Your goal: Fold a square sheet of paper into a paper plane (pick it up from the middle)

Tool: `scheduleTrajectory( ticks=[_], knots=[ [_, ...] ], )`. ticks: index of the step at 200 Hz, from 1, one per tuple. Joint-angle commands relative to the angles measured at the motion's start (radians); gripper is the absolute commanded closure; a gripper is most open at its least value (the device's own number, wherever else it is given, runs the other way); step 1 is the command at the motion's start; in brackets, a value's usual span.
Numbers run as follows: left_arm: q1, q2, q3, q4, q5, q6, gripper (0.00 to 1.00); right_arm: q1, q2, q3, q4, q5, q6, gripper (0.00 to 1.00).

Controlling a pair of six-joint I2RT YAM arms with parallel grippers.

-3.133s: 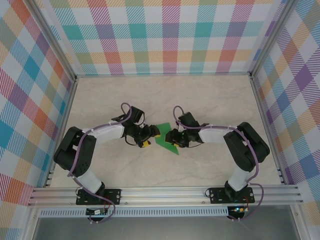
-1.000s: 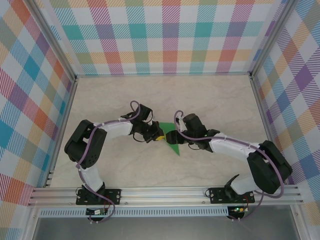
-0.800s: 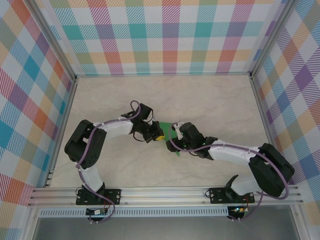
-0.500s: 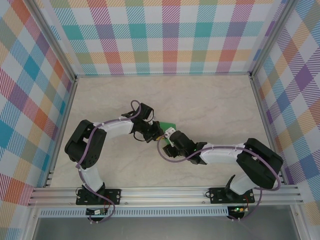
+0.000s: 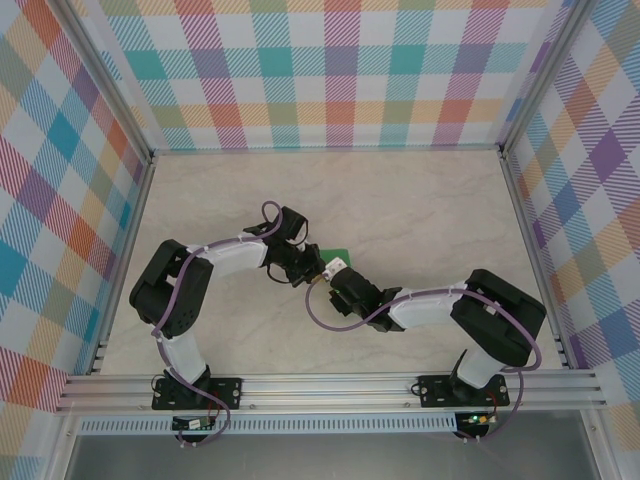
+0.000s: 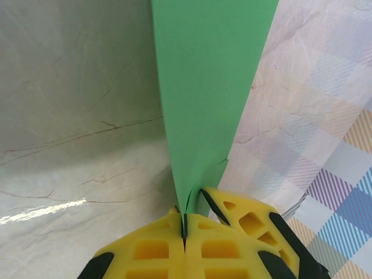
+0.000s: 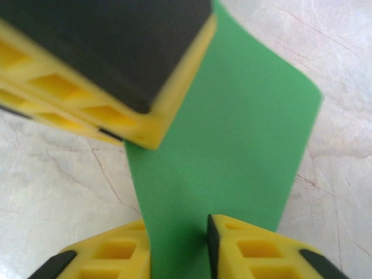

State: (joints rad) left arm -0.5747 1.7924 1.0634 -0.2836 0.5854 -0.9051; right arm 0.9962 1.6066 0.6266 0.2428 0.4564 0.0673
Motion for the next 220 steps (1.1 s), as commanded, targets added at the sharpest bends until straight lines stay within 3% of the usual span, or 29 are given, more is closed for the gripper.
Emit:
scheduleTrajectory(
  ticks=[1, 29, 47, 96, 119, 161, 220],
  knots=[
    [-0.007, -0.026, 0.039, -0.046, -0.006, -0.006, 0.96, 0.006, -0.004, 0.001, 0.023, 0.027, 0.013, 0.78],
    [0.006, -0.034, 0.064, -0.081, -0.015, 0.01, 0.9, 0.007, -0.018, -0.004, 0.016, 0.023, 0.027, 0.86],
    [0.03, -0.05, 0.07, -0.1, -0.026, 0.021, 0.81, 0.001, -0.033, -0.009, 0.014, -0.007, 0.041, 0.88],
    [0.113, -0.142, 0.029, -0.101, -0.08, 0.036, 0.5, -0.088, -0.079, -0.051, 0.074, -0.235, 0.159, 0.91],
    [0.128, -0.178, -0.024, -0.039, -0.092, 0.028, 0.42, -0.136, -0.079, -0.066, 0.108, -0.34, 0.219, 0.91],
    [0.125, -0.184, -0.164, 0.21, -0.025, -0.041, 0.42, -0.202, -0.069, -0.087, 0.175, -0.489, 0.329, 0.9],
    [0.097, -0.151, -0.288, 0.465, 0.031, -0.092, 0.56, -0.255, -0.019, -0.097, 0.232, -0.598, 0.439, 0.9]
  ],
)
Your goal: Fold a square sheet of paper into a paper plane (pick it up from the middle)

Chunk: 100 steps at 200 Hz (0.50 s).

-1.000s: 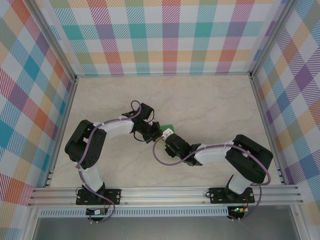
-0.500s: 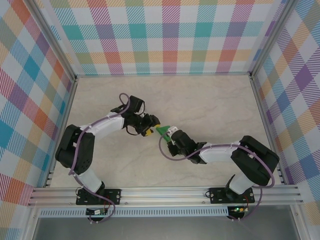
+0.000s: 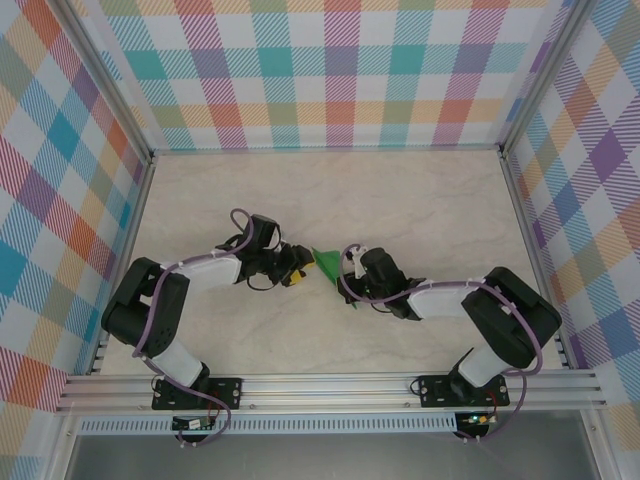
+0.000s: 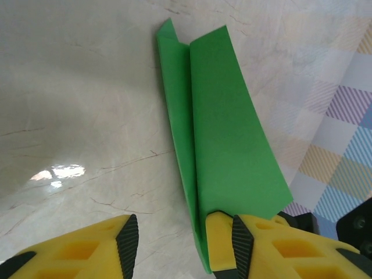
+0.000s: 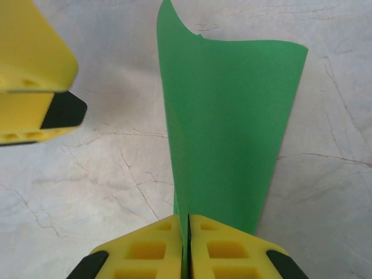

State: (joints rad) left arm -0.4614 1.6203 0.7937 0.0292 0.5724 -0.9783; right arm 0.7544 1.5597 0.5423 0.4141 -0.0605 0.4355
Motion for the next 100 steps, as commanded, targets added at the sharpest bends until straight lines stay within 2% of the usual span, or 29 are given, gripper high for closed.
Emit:
scheduleTrajectory(
  ticks=[1, 100],
  knots=[
    [-0.018, 0.022, -0.018, 0.154, 0.045, -0.019, 0.57, -0.014, 0.029, -0.014, 0.061, -0.083, 0.073, 0.9],
    [-0.047, 0.093, -0.03, 0.263, 0.091, -0.013, 0.71, -0.054, 0.098, 0.004, 0.064, -0.189, 0.172, 0.87]
  ],
)
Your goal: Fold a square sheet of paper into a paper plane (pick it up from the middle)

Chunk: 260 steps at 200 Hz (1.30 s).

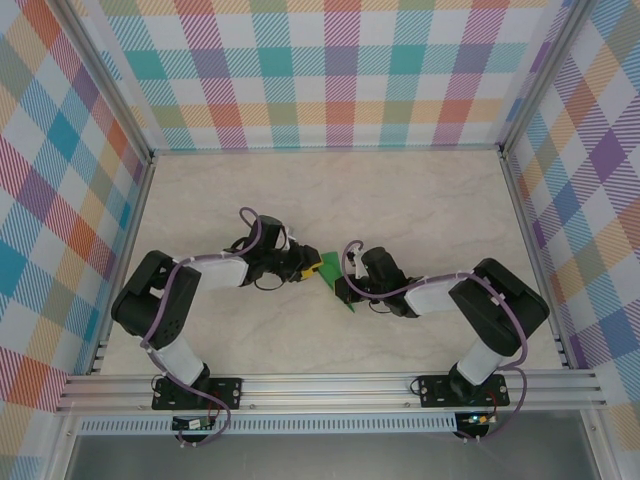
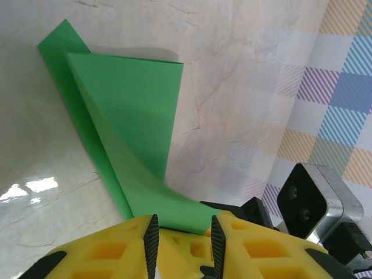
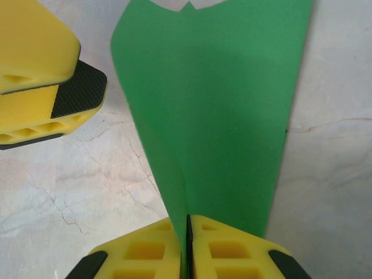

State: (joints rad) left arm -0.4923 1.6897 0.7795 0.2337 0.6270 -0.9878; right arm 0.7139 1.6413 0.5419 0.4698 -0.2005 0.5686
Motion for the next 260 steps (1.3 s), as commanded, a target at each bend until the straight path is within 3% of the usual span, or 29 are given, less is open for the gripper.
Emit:
scheduleTrajectory(
  ticks=[1, 56, 156, 260],
  knots=[
    [-0.017, 0.025, -0.016, 0.059, 0.038, -0.003, 0.71, -0.014, 0.016, 0.005, 0.007, -0.05, 0.04, 0.87],
    [-0.035, 0.07, 0.004, 0.08, 0.059, -0.002, 0.75, -0.027, 0.029, 0.017, -0.019, -0.069, 0.065, 0.82],
    [-0.049, 0.137, 0.055, 0.082, 0.068, 0.005, 0.78, -0.041, 0.052, 0.033, -0.04, -0.099, 0.075, 0.83],
    [-0.051, 0.154, 0.059, 0.059, 0.051, 0.025, 0.79, -0.044, -0.007, 0.076, -0.15, -0.135, 0.118, 0.78]
  ],
)
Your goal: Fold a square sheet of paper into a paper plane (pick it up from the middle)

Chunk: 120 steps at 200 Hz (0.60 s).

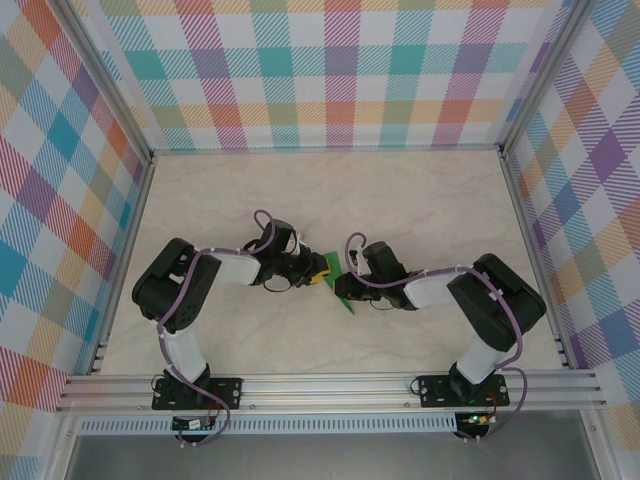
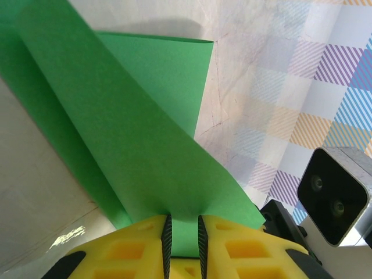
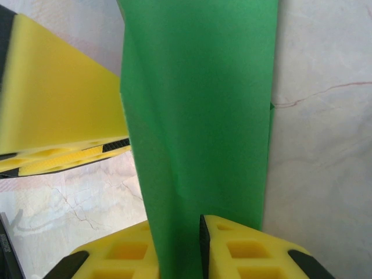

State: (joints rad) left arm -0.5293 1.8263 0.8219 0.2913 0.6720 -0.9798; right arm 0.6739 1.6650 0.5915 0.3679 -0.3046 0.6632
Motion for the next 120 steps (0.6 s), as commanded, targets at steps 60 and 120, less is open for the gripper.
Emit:
scheduleTrajectory(
  ticks=[60, 120],
  knots=[
    [-0.014, 0.016, 0.024, -0.034, 0.0, 0.041, 0.79, -0.004, -0.066, 0.029, -0.097, -0.03, 0.025, 0.76],
    [-0.014, 0.015, 0.031, -0.032, 0.008, 0.046, 0.8, -0.004, -0.036, 0.038, -0.109, -0.038, 0.026, 0.85]
  ],
)
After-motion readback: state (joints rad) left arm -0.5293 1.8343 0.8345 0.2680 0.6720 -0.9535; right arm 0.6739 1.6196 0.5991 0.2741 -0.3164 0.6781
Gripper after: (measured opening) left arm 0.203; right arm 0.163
